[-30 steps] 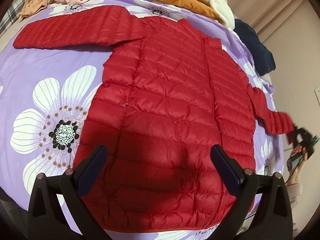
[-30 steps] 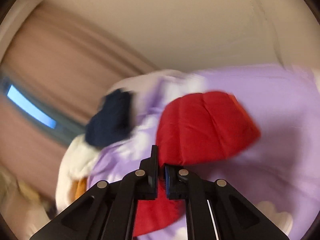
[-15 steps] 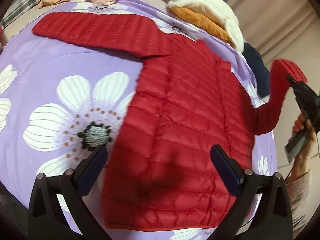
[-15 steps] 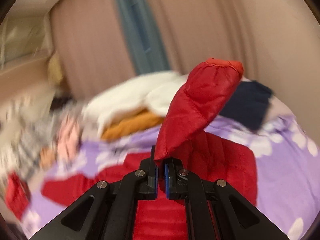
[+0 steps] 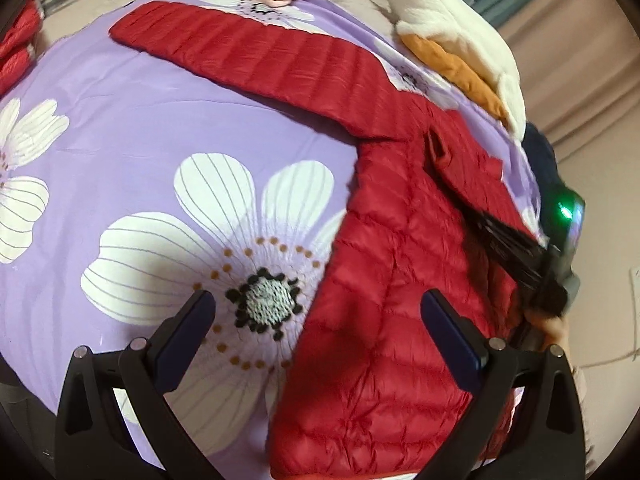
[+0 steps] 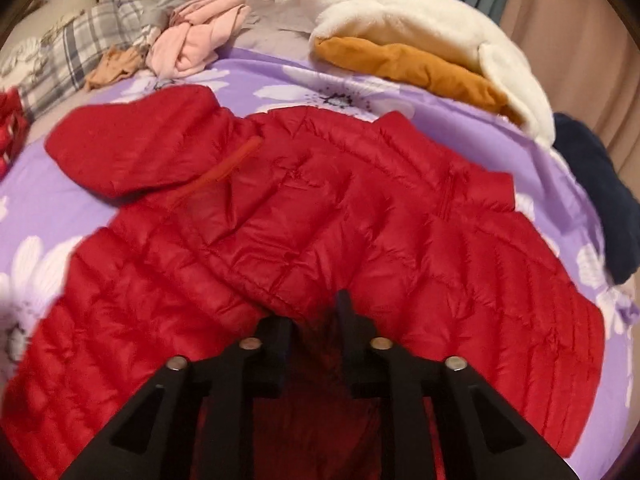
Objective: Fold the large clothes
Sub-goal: 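Fold the held sleeve across the jacket body with the right gripper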
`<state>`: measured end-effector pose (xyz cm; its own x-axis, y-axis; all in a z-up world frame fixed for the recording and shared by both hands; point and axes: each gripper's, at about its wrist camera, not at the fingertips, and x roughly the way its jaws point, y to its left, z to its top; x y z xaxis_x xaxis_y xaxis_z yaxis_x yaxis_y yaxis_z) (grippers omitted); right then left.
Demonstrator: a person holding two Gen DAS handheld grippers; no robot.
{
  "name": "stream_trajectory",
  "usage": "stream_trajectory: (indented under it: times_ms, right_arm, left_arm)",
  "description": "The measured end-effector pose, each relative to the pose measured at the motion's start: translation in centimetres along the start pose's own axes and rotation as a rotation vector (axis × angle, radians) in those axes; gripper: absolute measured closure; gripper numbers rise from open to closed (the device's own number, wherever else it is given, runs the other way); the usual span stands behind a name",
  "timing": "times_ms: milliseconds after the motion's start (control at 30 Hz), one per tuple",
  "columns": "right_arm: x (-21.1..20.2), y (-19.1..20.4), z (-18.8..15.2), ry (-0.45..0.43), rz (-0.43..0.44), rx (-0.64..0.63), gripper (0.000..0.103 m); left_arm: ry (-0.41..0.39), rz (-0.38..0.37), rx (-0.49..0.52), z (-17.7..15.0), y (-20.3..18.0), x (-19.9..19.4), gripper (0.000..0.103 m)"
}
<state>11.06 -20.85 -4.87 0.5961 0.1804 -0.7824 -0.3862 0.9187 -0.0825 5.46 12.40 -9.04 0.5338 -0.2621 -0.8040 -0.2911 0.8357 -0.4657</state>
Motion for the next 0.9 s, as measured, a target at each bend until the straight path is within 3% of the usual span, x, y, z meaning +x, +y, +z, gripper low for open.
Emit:
stream_trajectory:
  times_ms: [33, 67, 133, 233, 300, 367, 467, 567, 600, 700, 900]
  right_arm:
    - [-1.2, -0.8, 0.2, -0.012, 0.065, 0.031, 0.053]
    - [-1.9, -1.1, 0.2, -0.027, 0.096, 0.045, 0.047]
    - [-4.2, -2.3, 0.7, -0.086, 0.176, 0.083, 0.047]
    - [-4.3, -2.9, 1.2, -0.135, 0.23, 0.156, 0.047]
    - [-2.8, -2.3, 1.8, -0.143, 0.205, 0.183, 0.053]
    - [-0.3, -1.2, 2.1, -0.119, 0.174, 0.186, 0.07]
    - [3.4, 0.6, 2.7, -0.087, 0.135, 0.161, 0.07]
    - [7.1, 1.6, 2.7, 0.029, 0.106, 0.129, 0.07]
    - [7.3, 1.8, 2.8, 0.021, 0.099, 0.12, 0.07]
    - [5.4, 1.0, 3.0, -0.007, 0.144, 0.162, 0.07]
    - [-1.9, -1.9, 0.7, -0.161, 0.238, 0.208, 0.07]
  left_arm:
    - [-0.003, -0.012, -0.02, 0.3, 0.4, 0.0, 0.0]
    - [-0.007, -0.026, -0.042, 0.6, 0.9, 0.0, 0.0]
    - [-0.016, -0.059, -0.094, 1.5, 2.0, 0.0, 0.0]
    - [-0.054, -0.096, -0.165, 3.3, 3.6, -0.2, 0.0]
    - [-0.08, -0.136, -0.209, 4.6, 4.6, -0.3, 0.0]
    - [-0.094, -0.183, -0.268, 5.9, 5.8, -0.3, 0.0]
    - [-0.113, -0.244, -0.351, 7.5, 7.8, -0.1, 0.0]
    - [-0.133, -0.281, -0.436, 9.2, 10.2, 0.3, 0.0]
    - [-0.135, -0.297, -0.456, 9.6, 10.8, 0.4, 0.0]
    - [-0.148, -0.334, -0.52, 11.2, 12.9, 1.1, 0.0]
    - [-0.168, -0.381, -0.605, 14.6, 15.3, 3.6, 0.0]
